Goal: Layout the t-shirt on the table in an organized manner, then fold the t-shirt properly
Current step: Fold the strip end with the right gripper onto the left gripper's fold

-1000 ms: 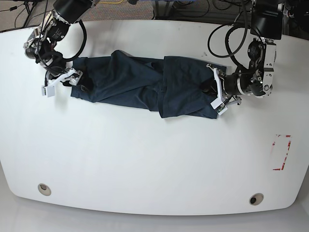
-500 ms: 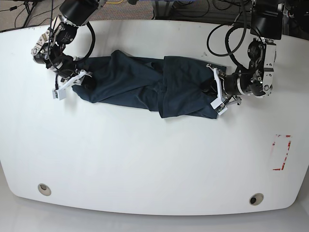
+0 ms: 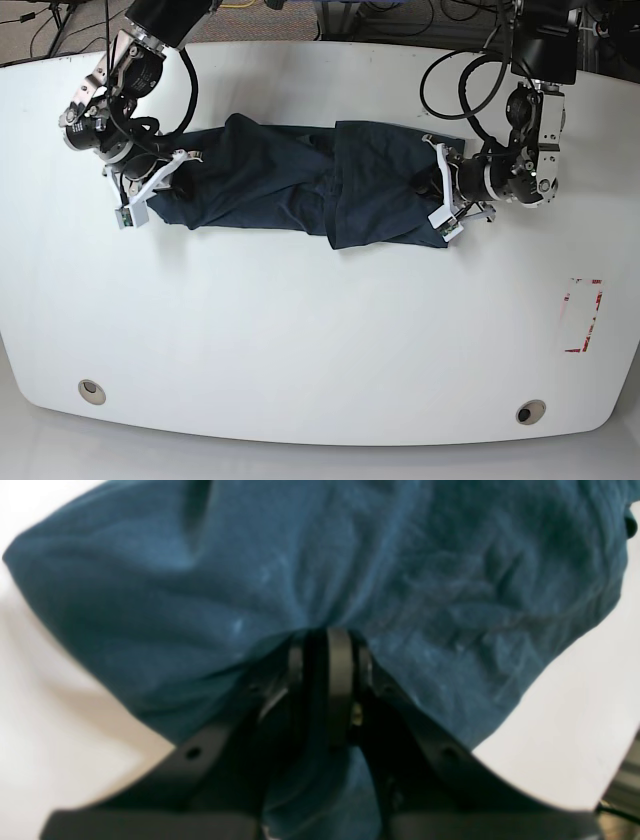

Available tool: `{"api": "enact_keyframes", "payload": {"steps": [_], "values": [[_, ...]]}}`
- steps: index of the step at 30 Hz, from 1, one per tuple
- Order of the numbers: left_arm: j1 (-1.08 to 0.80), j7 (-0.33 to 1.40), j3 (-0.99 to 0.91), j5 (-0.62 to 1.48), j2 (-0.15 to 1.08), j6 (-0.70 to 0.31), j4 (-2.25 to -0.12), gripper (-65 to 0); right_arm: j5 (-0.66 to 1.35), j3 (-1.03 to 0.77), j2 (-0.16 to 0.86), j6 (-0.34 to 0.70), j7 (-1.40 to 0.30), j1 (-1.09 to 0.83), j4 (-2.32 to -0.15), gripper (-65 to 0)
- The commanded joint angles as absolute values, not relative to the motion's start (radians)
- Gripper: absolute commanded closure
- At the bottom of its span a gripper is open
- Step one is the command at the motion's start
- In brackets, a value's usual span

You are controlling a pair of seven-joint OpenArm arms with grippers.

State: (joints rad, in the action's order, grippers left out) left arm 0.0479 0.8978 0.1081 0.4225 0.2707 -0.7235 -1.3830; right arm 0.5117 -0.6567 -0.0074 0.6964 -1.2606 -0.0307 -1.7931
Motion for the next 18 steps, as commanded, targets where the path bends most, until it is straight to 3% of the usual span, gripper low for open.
{"api": "enact_keyframes", "payload": {"steps": [1,10,18], "values": [[0.021,1.049,0.119,0.214,0.259,-0.698,-1.362,-4.2,0.533,-0.587,0.002,0.698,-1.244,-0.021,-1.890,-2.4],[0.021,1.124,0.113,0.102,0.179,-0.698,-1.362,-4.2,0.536,-0.372,-0.010,0.618,-1.245,-0.019,-2.006,-2.5],[0.021,1.135,0.116,0.102,0.154,-0.698,-1.362,-4.2,0.535,-0.243,-0.102,0.622,-1.236,0.013,-2.009,-2.5]]}}
